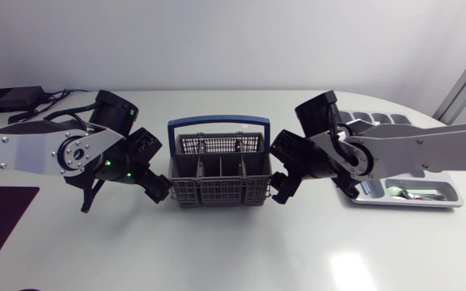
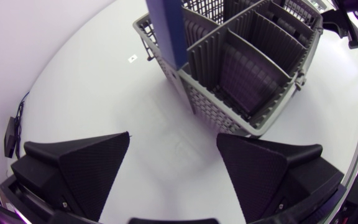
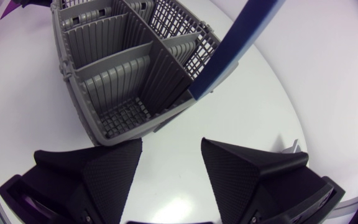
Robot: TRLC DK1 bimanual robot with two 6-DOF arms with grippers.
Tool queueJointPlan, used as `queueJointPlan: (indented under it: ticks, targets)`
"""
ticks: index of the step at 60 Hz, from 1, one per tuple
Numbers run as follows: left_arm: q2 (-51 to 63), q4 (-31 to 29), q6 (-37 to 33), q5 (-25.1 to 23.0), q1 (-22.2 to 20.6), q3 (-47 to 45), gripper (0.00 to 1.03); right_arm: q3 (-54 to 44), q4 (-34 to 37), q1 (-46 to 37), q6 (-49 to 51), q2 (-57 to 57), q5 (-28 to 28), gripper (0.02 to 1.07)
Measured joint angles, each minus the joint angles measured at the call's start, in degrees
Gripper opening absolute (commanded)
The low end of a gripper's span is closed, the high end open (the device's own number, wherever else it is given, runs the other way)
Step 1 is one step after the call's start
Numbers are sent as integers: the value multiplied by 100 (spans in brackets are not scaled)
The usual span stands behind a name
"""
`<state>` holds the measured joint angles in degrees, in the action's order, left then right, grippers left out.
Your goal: Unload the cutlery basket into the drawer organizer.
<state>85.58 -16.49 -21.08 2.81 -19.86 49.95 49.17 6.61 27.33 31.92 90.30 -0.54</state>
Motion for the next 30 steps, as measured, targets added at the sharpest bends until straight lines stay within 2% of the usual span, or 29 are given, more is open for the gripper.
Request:
queueJointPlan:
  ticks: [17, 23, 26, 30]
  targets:
    - [-20, 11, -20, -44, 339, 2, 98, -404, -50, -9, 2, -339, -219, 80]
    - [-188, 13, -44, -44, 542, -20, 98, -573, -48, -70, 4, -623, -280, 92]
    - [-365, 35, -46, -44, 664, -57, 98, -654, -42, -149, 9, -824, -284, 103]
    - [-752, 170, -61, -44, 813, -197, 98, -743, -28, -295, 26, -1154, -297, 103]
